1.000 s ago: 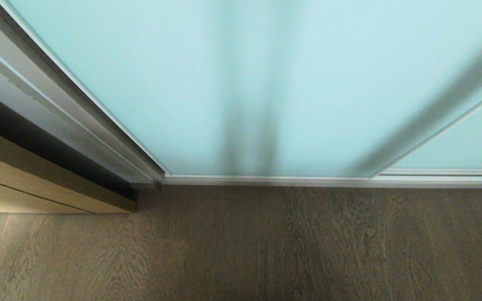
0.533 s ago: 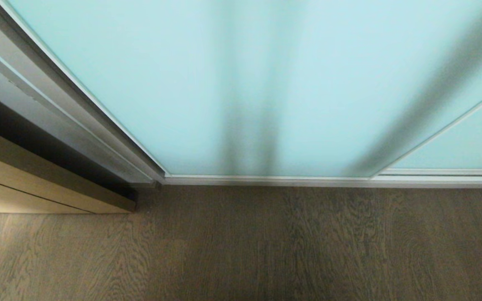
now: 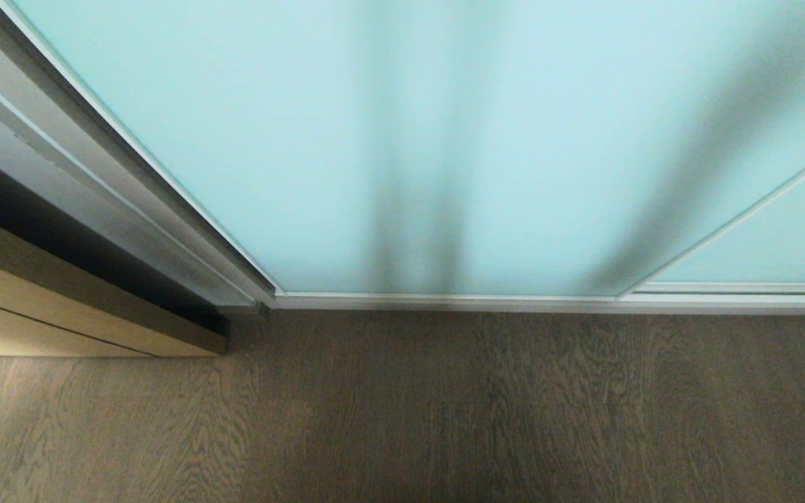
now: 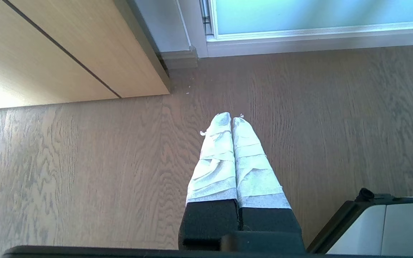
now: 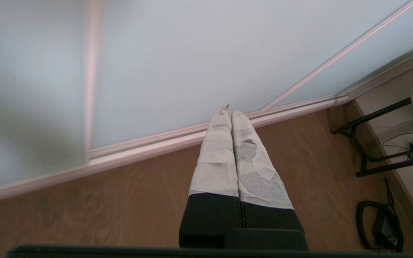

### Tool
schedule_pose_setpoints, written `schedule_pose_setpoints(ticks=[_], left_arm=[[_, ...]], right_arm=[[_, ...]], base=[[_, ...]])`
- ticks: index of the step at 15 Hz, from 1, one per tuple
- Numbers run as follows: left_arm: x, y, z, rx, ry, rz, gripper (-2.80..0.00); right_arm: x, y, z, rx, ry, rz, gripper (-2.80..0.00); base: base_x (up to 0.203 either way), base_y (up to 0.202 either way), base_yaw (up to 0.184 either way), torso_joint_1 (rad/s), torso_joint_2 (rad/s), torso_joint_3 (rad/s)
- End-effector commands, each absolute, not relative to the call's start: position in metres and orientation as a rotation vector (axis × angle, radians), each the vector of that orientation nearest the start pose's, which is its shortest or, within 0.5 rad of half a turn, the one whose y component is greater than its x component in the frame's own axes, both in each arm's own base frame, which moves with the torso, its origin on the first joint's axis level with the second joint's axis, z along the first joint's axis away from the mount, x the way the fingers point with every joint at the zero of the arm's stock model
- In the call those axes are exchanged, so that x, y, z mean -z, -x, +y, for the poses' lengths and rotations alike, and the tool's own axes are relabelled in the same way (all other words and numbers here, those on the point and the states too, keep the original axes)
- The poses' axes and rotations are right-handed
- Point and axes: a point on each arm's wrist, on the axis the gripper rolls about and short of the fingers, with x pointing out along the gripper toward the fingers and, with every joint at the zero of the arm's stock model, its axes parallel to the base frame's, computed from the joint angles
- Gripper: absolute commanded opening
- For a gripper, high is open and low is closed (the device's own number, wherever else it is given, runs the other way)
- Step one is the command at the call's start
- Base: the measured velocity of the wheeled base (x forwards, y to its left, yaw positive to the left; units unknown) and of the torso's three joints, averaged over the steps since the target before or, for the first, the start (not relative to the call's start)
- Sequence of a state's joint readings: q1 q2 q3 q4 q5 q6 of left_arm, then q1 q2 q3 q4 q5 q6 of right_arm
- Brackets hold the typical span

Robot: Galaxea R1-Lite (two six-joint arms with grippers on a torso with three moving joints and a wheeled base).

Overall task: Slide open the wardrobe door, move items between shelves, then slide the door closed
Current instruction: Close the door

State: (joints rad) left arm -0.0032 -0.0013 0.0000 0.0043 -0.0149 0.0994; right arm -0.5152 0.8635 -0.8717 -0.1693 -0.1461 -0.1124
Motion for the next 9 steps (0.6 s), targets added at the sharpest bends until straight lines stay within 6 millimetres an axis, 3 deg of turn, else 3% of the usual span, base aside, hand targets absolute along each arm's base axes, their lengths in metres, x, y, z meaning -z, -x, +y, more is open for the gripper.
schedule_pose_setpoints(ticks=[1, 5, 7, 9], left_arm=[[-0.075, 0.023, 0.000, 0.019, -0.100, 0.005, -2.80], [-0.075, 0.023, 0.000, 0.019, -0.100, 0.005, -2.80], [-0.075, 0.023, 0.000, 0.019, -0.100, 0.005, -2.80], [-0.075, 0.023, 0.000, 0.019, -0.100, 0.005, -2.80]], right_arm=[[-0.300, -0.025, -0.015, 0.611, 0.141, -0.205, -2.80], [-0.230, 0.020, -0.007, 0.371, 0.146, -0.134, -2.80], [-0.180, 0.021, -0.009, 0.291, 0.065, 0.004, -2.80], [-0.154, 0.020, -0.008, 0.273, -0.033, 0.063, -2.80]], base=[[0.000, 0.000, 0.000, 0.000, 0.00, 0.000], [0.000, 0.000, 0.000, 0.000, 0.00, 0.000], [0.000, 0.000, 0.000, 0.000, 0.00, 0.000], [0.000, 0.000, 0.000, 0.000, 0.00, 0.000]])
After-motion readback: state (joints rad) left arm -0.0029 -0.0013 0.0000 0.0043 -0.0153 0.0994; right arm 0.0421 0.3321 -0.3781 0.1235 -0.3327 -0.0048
